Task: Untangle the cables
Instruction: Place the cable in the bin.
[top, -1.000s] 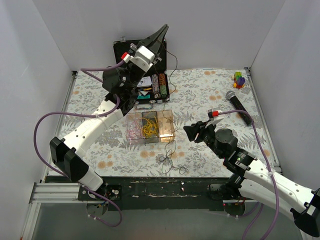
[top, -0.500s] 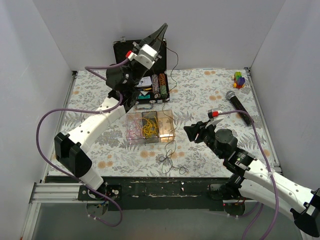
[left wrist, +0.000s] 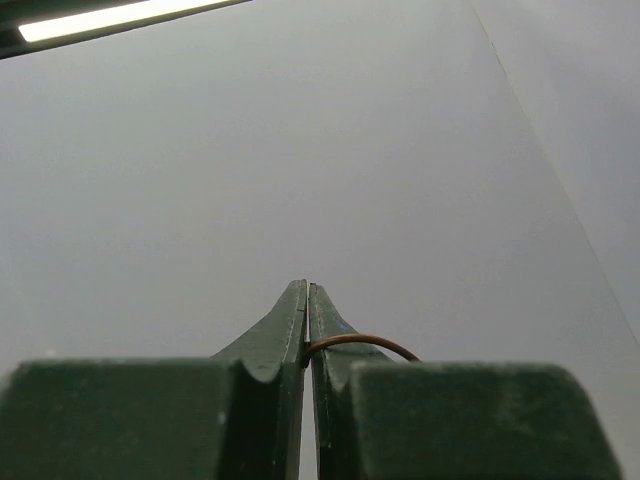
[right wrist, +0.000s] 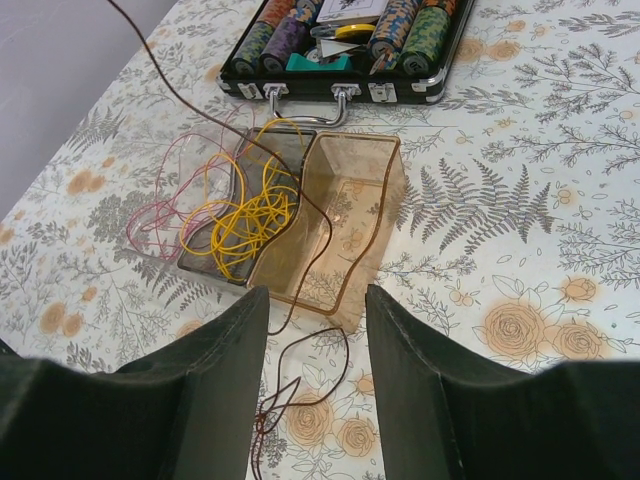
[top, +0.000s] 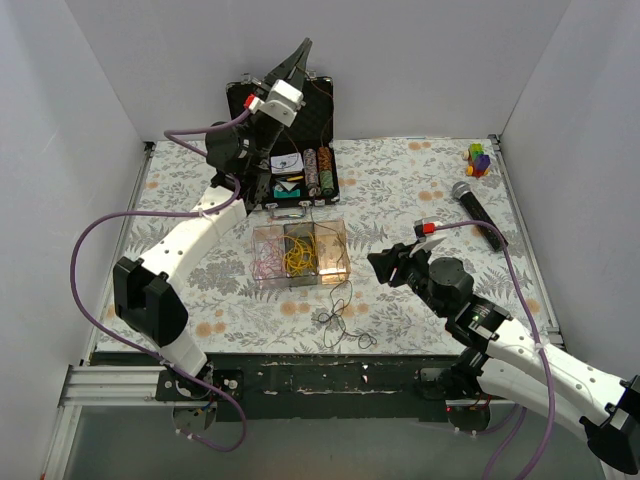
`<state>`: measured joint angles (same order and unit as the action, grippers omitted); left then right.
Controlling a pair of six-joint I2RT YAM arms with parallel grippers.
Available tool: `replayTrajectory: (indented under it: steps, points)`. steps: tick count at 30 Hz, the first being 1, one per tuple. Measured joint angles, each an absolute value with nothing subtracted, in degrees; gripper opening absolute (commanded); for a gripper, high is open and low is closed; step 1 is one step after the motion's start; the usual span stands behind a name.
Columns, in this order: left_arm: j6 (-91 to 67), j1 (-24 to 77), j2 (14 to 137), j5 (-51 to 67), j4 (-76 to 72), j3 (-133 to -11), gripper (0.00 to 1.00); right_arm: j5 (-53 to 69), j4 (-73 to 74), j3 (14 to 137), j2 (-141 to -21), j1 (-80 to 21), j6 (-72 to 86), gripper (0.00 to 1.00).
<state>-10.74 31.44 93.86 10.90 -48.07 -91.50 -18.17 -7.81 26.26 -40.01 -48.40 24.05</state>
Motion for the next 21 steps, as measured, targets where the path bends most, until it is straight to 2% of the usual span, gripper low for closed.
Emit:
replayTrajectory:
  steps: [7,15,21]
  points:
    - [-11.57,31.35,92.86,12.25,-48.01,-87.96,0.00,-17.82,-7.79,26.26,-40.18,-48.34,24.05,0.50]
    - [-7.29,31.00,91.72,13.28,-49.54,-77.30,0.00,-17.82,-7.79,26.26,-40.32,-48.01,24.05,0.49]
    - [-6.76,29.76,92.03,13.30,-49.76,-76.44,0.00,-17.82,-7.77,26.26,-41.21,-47.59,24.05,0.49]
